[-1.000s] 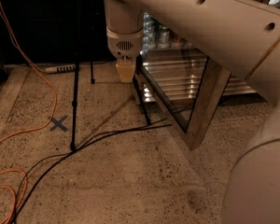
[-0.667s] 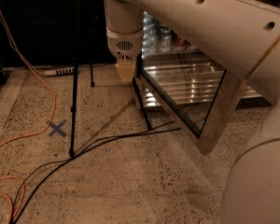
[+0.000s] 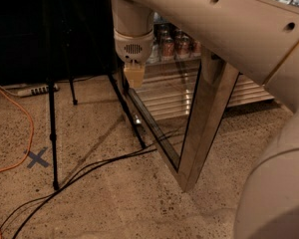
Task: Close left fridge door
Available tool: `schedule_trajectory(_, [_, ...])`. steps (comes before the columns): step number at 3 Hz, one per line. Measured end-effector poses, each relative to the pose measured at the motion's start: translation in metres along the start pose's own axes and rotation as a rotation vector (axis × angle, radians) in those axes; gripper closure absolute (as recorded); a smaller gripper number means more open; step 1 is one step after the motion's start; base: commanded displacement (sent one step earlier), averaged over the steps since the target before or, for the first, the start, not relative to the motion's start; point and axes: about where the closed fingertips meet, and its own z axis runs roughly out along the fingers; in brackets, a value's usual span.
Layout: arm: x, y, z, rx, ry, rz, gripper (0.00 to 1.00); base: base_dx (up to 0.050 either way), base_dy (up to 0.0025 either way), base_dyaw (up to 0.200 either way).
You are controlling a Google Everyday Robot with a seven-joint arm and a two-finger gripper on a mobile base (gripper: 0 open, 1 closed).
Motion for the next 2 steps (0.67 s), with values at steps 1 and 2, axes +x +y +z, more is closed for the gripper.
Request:
schedule_trajectory(1, [0.0000,0.0000,0.0000,0.000,0.000,0.000,1.00,0.040,-0.00232,-0.117])
schedule_trajectory(2, [0.0000,0.0000,0.0000,0.000,0.000,0.000,1.00,0.031,-0.00241,-0.154])
